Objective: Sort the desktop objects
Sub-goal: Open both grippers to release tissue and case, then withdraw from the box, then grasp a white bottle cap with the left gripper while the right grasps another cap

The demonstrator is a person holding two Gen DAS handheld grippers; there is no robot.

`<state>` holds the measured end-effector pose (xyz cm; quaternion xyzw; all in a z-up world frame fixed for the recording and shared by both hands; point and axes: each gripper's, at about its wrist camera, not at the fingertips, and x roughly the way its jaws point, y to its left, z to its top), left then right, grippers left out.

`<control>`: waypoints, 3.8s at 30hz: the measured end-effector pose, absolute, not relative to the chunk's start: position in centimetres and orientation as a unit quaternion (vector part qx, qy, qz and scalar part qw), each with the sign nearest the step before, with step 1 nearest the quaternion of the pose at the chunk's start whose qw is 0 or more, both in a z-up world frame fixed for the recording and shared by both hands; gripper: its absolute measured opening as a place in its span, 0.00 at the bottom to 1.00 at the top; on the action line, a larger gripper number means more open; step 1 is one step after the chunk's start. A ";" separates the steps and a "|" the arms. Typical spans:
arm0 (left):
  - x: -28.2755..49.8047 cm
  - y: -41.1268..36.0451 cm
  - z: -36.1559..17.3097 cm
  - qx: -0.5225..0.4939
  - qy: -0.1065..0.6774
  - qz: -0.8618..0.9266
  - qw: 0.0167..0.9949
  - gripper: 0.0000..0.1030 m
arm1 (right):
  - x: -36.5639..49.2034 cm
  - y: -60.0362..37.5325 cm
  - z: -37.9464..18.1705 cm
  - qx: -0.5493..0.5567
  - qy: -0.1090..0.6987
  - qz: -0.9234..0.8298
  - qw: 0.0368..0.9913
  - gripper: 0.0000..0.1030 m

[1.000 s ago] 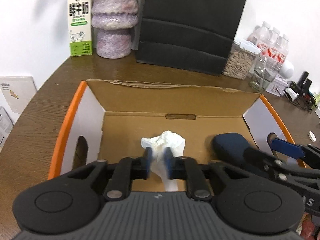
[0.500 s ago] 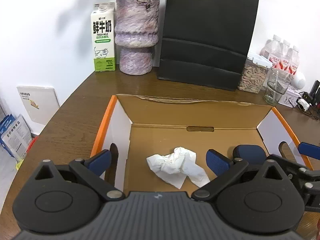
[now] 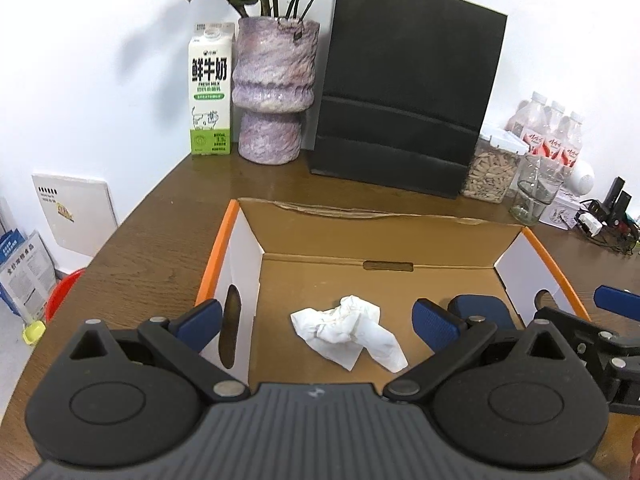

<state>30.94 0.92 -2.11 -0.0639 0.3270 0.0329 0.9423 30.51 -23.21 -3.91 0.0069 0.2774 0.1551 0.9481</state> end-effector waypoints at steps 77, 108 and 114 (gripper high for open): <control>-0.8 3.2 -8.2 -0.071 0.265 -0.021 0.961 1.00 | -2.1 -19.8 -10.4 -0.041 0.265 0.183 0.946 1.00; -1.1 3.0 -9.3 -0.074 0.272 -0.033 0.959 1.00 | -1.9 -18.7 -11.4 -0.043 0.254 0.227 0.939 0.38; 0.2 1.1 -8.8 -0.063 0.270 -0.046 0.960 1.00 | -1.2 -20.5 -11.0 -0.033 0.246 0.208 0.946 0.38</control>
